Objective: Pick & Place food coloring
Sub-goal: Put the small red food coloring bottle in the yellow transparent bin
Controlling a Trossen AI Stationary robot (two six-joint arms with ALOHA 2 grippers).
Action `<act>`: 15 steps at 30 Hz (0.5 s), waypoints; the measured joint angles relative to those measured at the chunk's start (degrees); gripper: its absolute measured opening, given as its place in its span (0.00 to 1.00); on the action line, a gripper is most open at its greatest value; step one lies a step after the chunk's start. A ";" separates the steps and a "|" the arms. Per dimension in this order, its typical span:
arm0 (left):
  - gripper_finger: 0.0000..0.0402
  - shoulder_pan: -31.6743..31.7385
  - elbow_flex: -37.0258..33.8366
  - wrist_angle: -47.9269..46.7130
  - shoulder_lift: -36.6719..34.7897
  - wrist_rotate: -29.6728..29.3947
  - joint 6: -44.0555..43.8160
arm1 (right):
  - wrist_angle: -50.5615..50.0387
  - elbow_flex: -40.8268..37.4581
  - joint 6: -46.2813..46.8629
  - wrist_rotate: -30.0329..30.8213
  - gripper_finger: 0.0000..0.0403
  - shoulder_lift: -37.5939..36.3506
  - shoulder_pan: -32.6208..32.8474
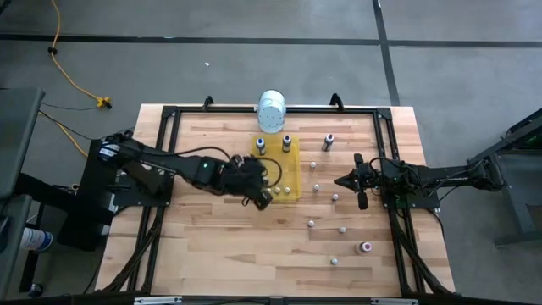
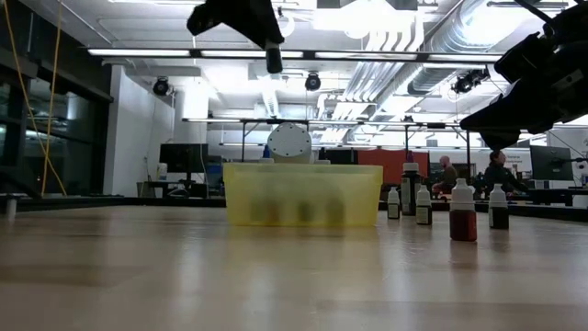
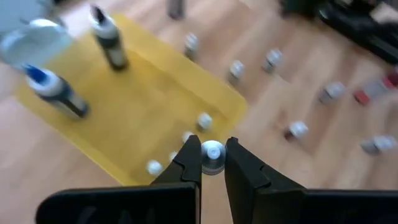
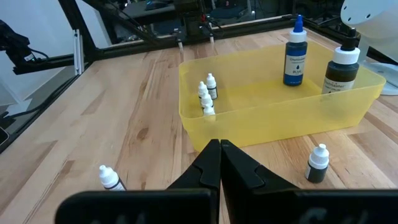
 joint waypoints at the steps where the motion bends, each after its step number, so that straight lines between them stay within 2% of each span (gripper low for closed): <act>1: 0.06 0.64 0.00 -0.16 0.00 -0.99 -0.12 | 0.00 0.00 0.00 0.01 0.00 0.00 0.00; 6: 0.06 4.16 0.01 -0.03 1.46 -5.42 -2.74 | 0.00 0.00 0.00 0.01 0.00 0.00 0.00; 15: 0.06 10.38 0.00 5.70 8.53 -4.90 -0.87 | -0.12 0.00 0.00 -0.03 0.00 0.04 0.00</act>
